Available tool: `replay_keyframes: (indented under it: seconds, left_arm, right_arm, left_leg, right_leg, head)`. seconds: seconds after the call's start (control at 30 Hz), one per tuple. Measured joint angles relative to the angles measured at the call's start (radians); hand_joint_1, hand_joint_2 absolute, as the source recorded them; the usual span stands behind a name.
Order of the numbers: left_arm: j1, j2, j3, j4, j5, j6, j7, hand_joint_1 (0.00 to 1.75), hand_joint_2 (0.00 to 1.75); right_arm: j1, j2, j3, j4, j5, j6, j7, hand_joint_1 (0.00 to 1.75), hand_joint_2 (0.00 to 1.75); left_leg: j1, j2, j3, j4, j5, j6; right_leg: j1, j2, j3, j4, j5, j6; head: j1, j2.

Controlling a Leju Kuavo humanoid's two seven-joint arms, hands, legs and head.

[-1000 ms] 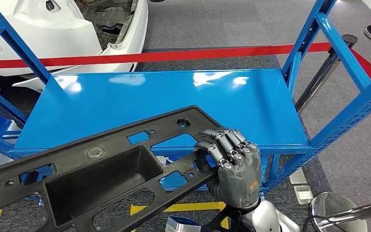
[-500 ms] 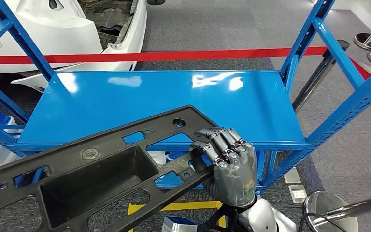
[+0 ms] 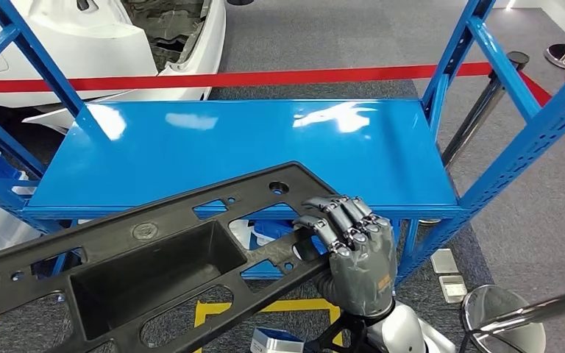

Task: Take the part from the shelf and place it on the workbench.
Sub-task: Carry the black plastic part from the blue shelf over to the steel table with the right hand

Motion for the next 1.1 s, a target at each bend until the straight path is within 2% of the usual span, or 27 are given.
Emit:
replay_keyframes:
  seconds: [0.07,0.1,0.13,0.17,0.2,0.27,0.3,0.33,0.43,0.47,0.5,0.57,0.6,0.63,0.67,0.7,0.77,0.8,0.83,0.9,0.97,1.0,1.03,1.1]
  left_arm:
    - [0.001,0.000,0.000,0.000,0.000,0.000,0.000,0.00,1.75]
    - [0.001,0.000,0.000,0.000,0.000,0.000,0.000,0.00,1.75]
    - [0.002,0.000,0.000,0.000,0.001,0.000,0.000,0.00,1.75]
    - [0.003,0.000,0.000,0.000,0.002,0.001,0.000,0.00,1.75]
    - [0.003,0.000,0.000,0.000,0.002,0.001,0.000,0.00,1.75]
    - [0.002,0.000,0.001,0.000,0.004,0.003,0.000,0.00,1.75]
    - [0.001,0.000,0.002,0.000,0.004,0.004,0.000,0.00,1.75]
    - [0.002,0.000,0.003,0.000,0.005,0.004,0.000,0.00,1.75]
    - [0.006,0.000,0.006,0.000,0.007,0.006,0.000,0.00,1.75]
    - [0.005,0.000,0.006,0.000,0.007,0.006,0.000,0.00,1.75]
    - [0.004,0.000,0.007,0.000,0.007,0.006,0.000,0.00,1.75]
    - [0.003,0.000,0.007,0.000,0.007,0.006,-0.001,0.00,1.75]
    - [0.004,0.000,0.007,0.000,0.006,0.006,-0.001,0.00,1.75]
    - [0.004,0.000,0.007,0.000,0.006,0.006,-0.001,0.00,1.75]
    - [0.005,0.000,0.007,0.000,0.005,0.006,-0.001,0.00,1.75]
    - [0.005,0.000,0.007,0.000,0.004,0.006,-0.001,0.00,1.75]
    - [0.005,0.000,0.007,0.000,0.002,0.006,-0.001,0.00,1.75]
    - [0.004,-0.001,0.007,0.000,0.001,0.005,-0.001,0.00,1.75]
    - [0.004,-0.001,0.008,0.000,0.000,0.004,-0.002,0.00,1.75]
    - [0.003,-0.001,0.008,0.000,0.000,0.003,-0.002,0.00,1.75]
    - [0.003,-0.001,0.007,0.000,-0.001,0.001,-0.002,0.00,1.75]
    - [0.003,-0.001,0.007,0.000,-0.001,0.000,-0.002,0.00,1.75]
    - [0.003,-0.001,0.007,0.000,-0.002,-0.001,-0.002,0.00,1.75]
    - [0.003,-0.001,0.007,0.000,-0.002,-0.002,-0.002,0.00,1.75]
  right_arm:
    - [0.000,0.002,0.000,0.000,0.001,0.004,0.000,1.75,1.75]
    - [0.001,0.002,0.000,0.000,0.001,0.006,-0.001,1.75,1.75]
    - [0.001,0.003,0.000,0.001,0.002,0.007,-0.001,1.75,1.75]
    - [0.002,0.003,0.000,0.001,0.002,0.008,-0.001,1.75,1.75]
    - [0.002,0.003,0.000,0.001,0.002,0.008,-0.001,1.75,1.75]
    - [0.002,0.003,0.000,0.002,0.003,0.008,-0.002,1.75,1.75]
    - [0.002,0.003,0.000,0.002,0.003,0.008,-0.003,1.75,1.75]
    - [0.002,0.003,0.000,0.002,0.003,0.008,-0.003,1.75,1.75]
    - [0.002,0.004,0.000,0.002,0.003,0.008,-0.004,1.75,1.75]
    - [0.003,0.004,0.000,0.002,0.003,0.008,-0.004,1.75,1.75]
    - [0.004,0.004,0.000,0.002,0.004,0.008,-0.003,1.75,1.75]
    - [0.006,0.004,0.000,0.002,0.005,0.007,-0.003,1.75,1.75]
    - [0.008,0.004,0.000,0.002,0.006,0.007,-0.003,1.75,1.75]
    - [0.010,0.004,-0.001,0.002,0.007,0.007,-0.003,1.75,1.75]
    - [0.012,0.004,-0.001,0.003,0.009,0.007,-0.003,1.75,1.75]
    - [0.013,0.004,-0.001,0.003,0.011,0.007,-0.003,1.75,1.75]
    - [0.014,0.004,-0.002,0.003,0.014,0.006,-0.003,1.75,1.75]
    - [0.014,0.004,-0.003,0.003,0.014,0.006,-0.003,1.75,1.75]
    - [0.014,0.004,-0.003,0.003,0.015,0.006,-0.003,1.75,1.75]
    - [0.015,0.004,-0.004,0.003,0.015,0.006,-0.002,1.75,1.75]
    - [0.015,0.004,-0.004,0.003,0.015,0.006,-0.002,1.75,1.75]
    - [0.015,0.004,-0.004,0.003,0.016,0.006,-0.002,1.75,1.75]
    - [0.015,0.005,-0.004,0.003,0.016,0.006,-0.002,1.75,1.75]
    - [0.017,0.006,-0.004,0.003,0.017,0.006,-0.001,1.75,1.75]
  left_leg:
    - [0.005,-0.001,-0.043,0.118,-0.081,-0.012]
    - [0.007,0.000,-0.063,0.178,-0.111,-0.016]
    - [0.009,0.000,-0.070,0.215,-0.125,-0.018]
    - [0.010,0.000,-0.059,0.215,-0.120,-0.019]
    - [0.011,0.000,-0.029,0.175,-0.099,-0.017]
    - [0.011,-0.001,0.059,0.031,-0.046,-0.011]
    - [0.009,-0.002,0.090,-0.028,-0.030,-0.007]
    - [0.007,-0.002,0.104,-0.062,-0.022,-0.003]
    - [0.004,0.000,0.097,-0.073,-0.010,0.014]
    - [0.006,0.002,0.092,-0.076,-0.002,0.022]
    - [0.007,0.004,0.086,-0.079,0.006,0.031]
    - [0.007,0.007,0.067,-0.081,0.021,0.043]
    - [0.006,0.007,0.057,-0.079,0.027,0.044]
    - [0.004,0.008,0.048,-0.078,0.032,0.044]
    - [0.004,0.008,0.039,-0.075,0.037,0.044]
    - [0.003,0.008,0.032,-0.072,0.040,0.042]
    - [0.003,0.008,0.021,-0.064,0.044,0.039]
    - [0.002,0.008,0.017,-0.060,0.047,0.035]
    - [0.001,0.007,0.014,-0.057,0.050,0.030]
    - [0.000,0.007,0.009,-0.055,0.059,0.017]
    - [0.000,0.005,0.003,-0.047,0.054,0.005]
    - [0.001,0.004,-0.005,-0.027,0.033,0.000]
    - [0.002,0.002,-0.019,0.015,-0.004,-0.006]
    - [0.007,0.001,-0.058,0.138,-0.087,-0.015]
  right_leg:
    - [-0.001,-0.003,-0.014,0.000,0.010,-0.008]
    - [0.000,-0.004,-0.022,0.002,0.014,-0.008]
    - [0.000,-0.004,-0.030,0.005,0.018,-0.007]
    - [0.000,-0.005,-0.037,0.007,0.022,-0.006]
    - [-0.001,-0.005,-0.043,0.009,0.026,-0.003]
    - [0.001,-0.004,-0.050,0.012,0.032,0.003]
    - [0.002,-0.004,-0.052,0.014,0.035,0.008]
    - [0.003,-0.004,-0.054,0.016,0.038,0.013]
    - [0.001,-0.004,-0.059,0.017,0.046,0.031]
    - [0.000,-0.004,-0.064,0.027,0.035,0.036]
    - [-0.001,-0.003,-0.074,0.050,0.011,0.041]
    - [-0.002,-0.001,-0.111,0.156,-0.073,0.046]
    - [-0.003,-0.001,-0.130,0.220,-0.110,0.048]
    - [-0.003,-0.001,-0.140,0.269,-0.132,0.049]
    - [-0.003,-0.001,-0.132,0.284,-0.133,0.050]
    - [-0.003,-0.001,-0.104,0.257,-0.116,0.049]
    - [-0.002,-0.001,-0.012,0.119,-0.069,0.043]
    - [0.000,-0.001,0.025,0.056,-0.054,0.039]
    - [0.002,0.000,0.047,0.014,-0.047,0.035]
    - [0.007,0.002,0.049,-0.005,-0.041,0.028]
    - [0.002,0.000,0.042,-0.011,-0.029,0.015]
    - [-0.001,-0.002,0.037,-0.015,-0.022,0.006]
    - [-0.004,-0.004,0.030,-0.018,-0.014,-0.002]
    - [-0.002,-0.005,0.010,-0.016,-0.001,-0.008]
  head:
    - [-0.007,0.000]
    - [-0.009,0.000]
    - [-0.009,0.000]
    - [-0.009,0.000]
    - [-0.010,0.000]
    - [-0.011,0.000]
    - [-0.011,0.000]
    - [-0.011,0.000]
    - [-0.011,0.000]
    - [-0.009,0.000]
    - [-0.007,0.000]
    - [0.002,0.000]
    - [0.004,0.000]
    - [0.006,0.000]
    - [0.007,0.000]
    - [0.007,0.000]
    - [0.010,0.000]
    - [0.010,0.000]
    - [0.011,0.000]
    - [0.009,0.000]
    - [0.008,0.000]
    - [0.005,0.000]
    - [0.001,0.000]
    - [-0.007,0.000]
